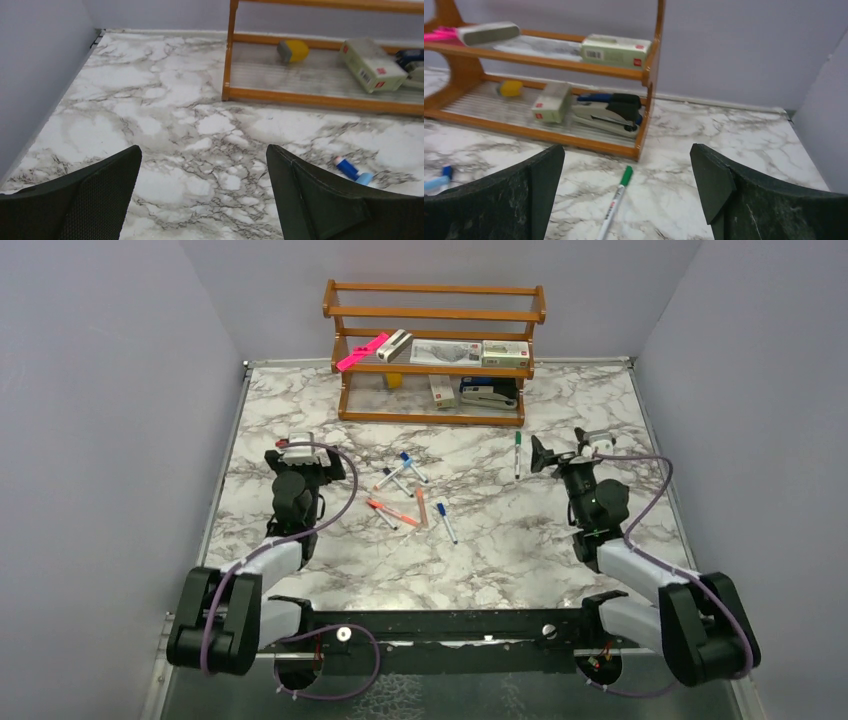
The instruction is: Open the pen caps
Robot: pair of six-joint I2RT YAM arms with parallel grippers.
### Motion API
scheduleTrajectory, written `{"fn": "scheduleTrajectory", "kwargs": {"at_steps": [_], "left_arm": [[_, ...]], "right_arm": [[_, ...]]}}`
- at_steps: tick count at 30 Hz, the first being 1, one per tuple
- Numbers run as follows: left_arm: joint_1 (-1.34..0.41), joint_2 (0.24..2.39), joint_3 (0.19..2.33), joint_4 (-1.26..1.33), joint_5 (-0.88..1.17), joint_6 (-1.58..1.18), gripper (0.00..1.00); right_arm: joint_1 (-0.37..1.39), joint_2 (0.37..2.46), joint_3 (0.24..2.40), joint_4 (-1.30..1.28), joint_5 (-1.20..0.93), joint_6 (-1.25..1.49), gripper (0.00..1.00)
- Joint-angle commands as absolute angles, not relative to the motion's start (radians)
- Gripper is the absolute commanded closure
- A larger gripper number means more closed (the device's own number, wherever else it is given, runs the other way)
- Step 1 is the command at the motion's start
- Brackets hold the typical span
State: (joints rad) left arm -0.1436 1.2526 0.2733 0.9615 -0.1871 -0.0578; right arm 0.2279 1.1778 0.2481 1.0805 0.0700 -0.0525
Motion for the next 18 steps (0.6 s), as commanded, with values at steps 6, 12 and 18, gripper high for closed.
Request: {"fn": "scheduleTrajectory", "kwargs": {"at_steps": [6,12,18], "left_arm": [[-0.149,0.832,0.388,0.371,-0.062,-0.442,0.01],[-0.150,0.746,0.529,0.199,0.187,-0.619,0.01],[-0.149,0.735,0.527,0.166,0.317,-0.732,0.01]], "right_arm": [[0.229,0.963,0.600,0.231,-0.169,0.226,0.00],[0.227,1.028,0.842,-0.120,-0.317,0.373,0.00],[0.230,1.146,0.803,-0.166,-0.550,0.458,0.00]]}}
